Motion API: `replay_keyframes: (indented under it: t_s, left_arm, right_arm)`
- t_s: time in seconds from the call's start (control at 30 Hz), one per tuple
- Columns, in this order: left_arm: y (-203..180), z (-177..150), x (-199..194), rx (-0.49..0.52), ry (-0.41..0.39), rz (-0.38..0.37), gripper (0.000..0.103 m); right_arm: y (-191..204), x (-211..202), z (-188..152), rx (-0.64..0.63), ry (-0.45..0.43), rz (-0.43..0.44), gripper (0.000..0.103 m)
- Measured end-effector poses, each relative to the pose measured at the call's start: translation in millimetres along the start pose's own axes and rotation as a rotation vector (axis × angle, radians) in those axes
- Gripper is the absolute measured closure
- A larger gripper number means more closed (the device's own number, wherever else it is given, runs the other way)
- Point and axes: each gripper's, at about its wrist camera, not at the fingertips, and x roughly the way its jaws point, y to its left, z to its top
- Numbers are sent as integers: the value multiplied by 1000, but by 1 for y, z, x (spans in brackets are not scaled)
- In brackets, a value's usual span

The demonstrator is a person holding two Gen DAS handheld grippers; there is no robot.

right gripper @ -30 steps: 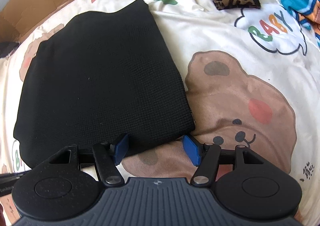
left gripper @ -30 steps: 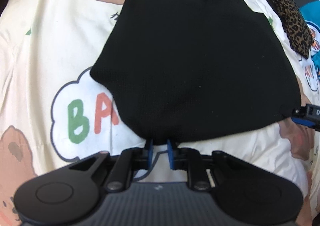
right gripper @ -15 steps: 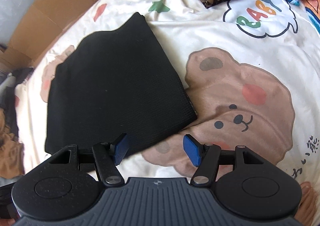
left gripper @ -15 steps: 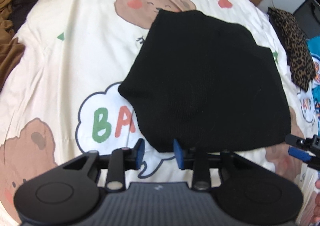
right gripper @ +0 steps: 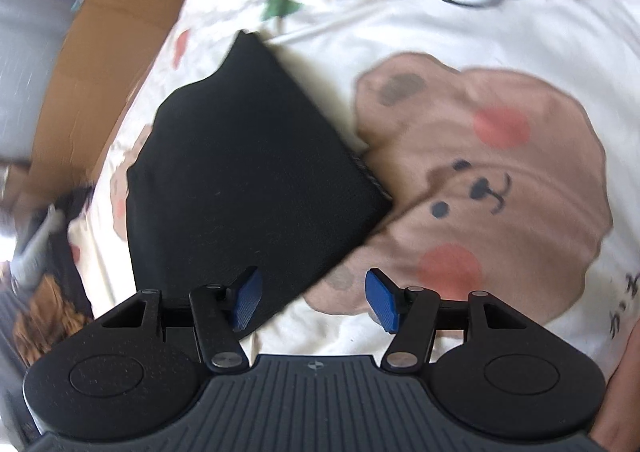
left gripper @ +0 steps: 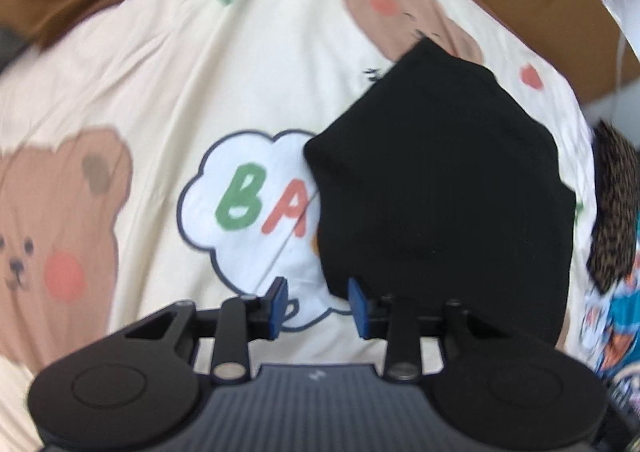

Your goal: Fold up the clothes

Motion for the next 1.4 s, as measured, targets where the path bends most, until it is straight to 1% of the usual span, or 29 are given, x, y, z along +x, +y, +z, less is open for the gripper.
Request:
replay_keyframes:
  t_s: [0.07, 0.1, 0.17, 0.27, 0.33, 0.43, 0.57, 0.63, 0.73, 0.83, 1.0, 1.03, 1.07, 1.13, 1.2, 1.23, 1.27, 1.33, 1.37, 1.4]
  left_arm:
    - [1, 1, 4, -43, -1, -15, 68]
    - [2, 1, 7, -64, -2, -23, 68]
    - [2, 0, 12, -93, -5, -37, 69]
    - [8, 3, 26, -135, -4, -56, 69]
    - [11, 5, 43, -173, -5, -80, 69]
    - [15, 6, 46, -222, -4, -121, 69]
    - [15, 4, 55, -255, 23, -142, 69]
    - [12, 2, 62, -256, 47, -135, 69]
    - [12, -3, 69, -295, 58, -156, 65]
    - [17, -10, 77, -382, 53, -204, 60]
    - [24, -23, 84, -483, 24, -251, 55]
    - [26, -26, 85, -512, 11, -265, 51]
    - [27, -29, 86, -541, -1, -279, 49]
    - [28, -34, 88, -577, -20, -294, 49]
    - [27, -35, 88, -574, -28, -294, 53]
    - [27, -36, 88, -567, -29, -292, 63]
    - [28, -36, 87, -565, -30, -293, 73]
    - [32, -37, 86, -582, -35, -314, 78]
    - [35, -34, 84, -586, -41, -321, 81]
    - [37, -31, 83, -587, -46, -326, 82]
  right_arm:
    - [-11, 1, 1, 47, -10, 6, 42]
    - [-16, 2, 2, 72, -14, 10, 45]
    - [-25, 6, 2, 122, -16, 21, 47]
    - [-34, 11, 1, 163, -15, 31, 50]
    - [-37, 13, 0, 183, -18, 41, 51]
    - [-41, 16, 0, 209, -22, 69, 51]
    - [-43, 20, 2, 224, -17, 93, 51]
    - [-44, 23, 2, 232, -17, 95, 51]
    - [-47, 26, 2, 254, -24, 109, 51]
    - [-48, 30, 2, 267, -29, 118, 51]
    - [-50, 33, 0, 302, -46, 121, 51]
    - [-51, 34, 0, 314, -51, 122, 51]
    - [-52, 34, 0, 328, -56, 125, 51]
    - [-54, 34, -1, 352, -64, 132, 51]
    - [-53, 34, -1, 354, -71, 134, 51]
    - [-53, 33, -1, 353, -74, 134, 52]
    - [-52, 33, -1, 351, -77, 133, 55]
    - [-52, 31, 0, 354, -83, 136, 65]
    - [-51, 30, 1, 354, -87, 138, 81]
    - [-51, 28, 3, 354, -91, 140, 95]
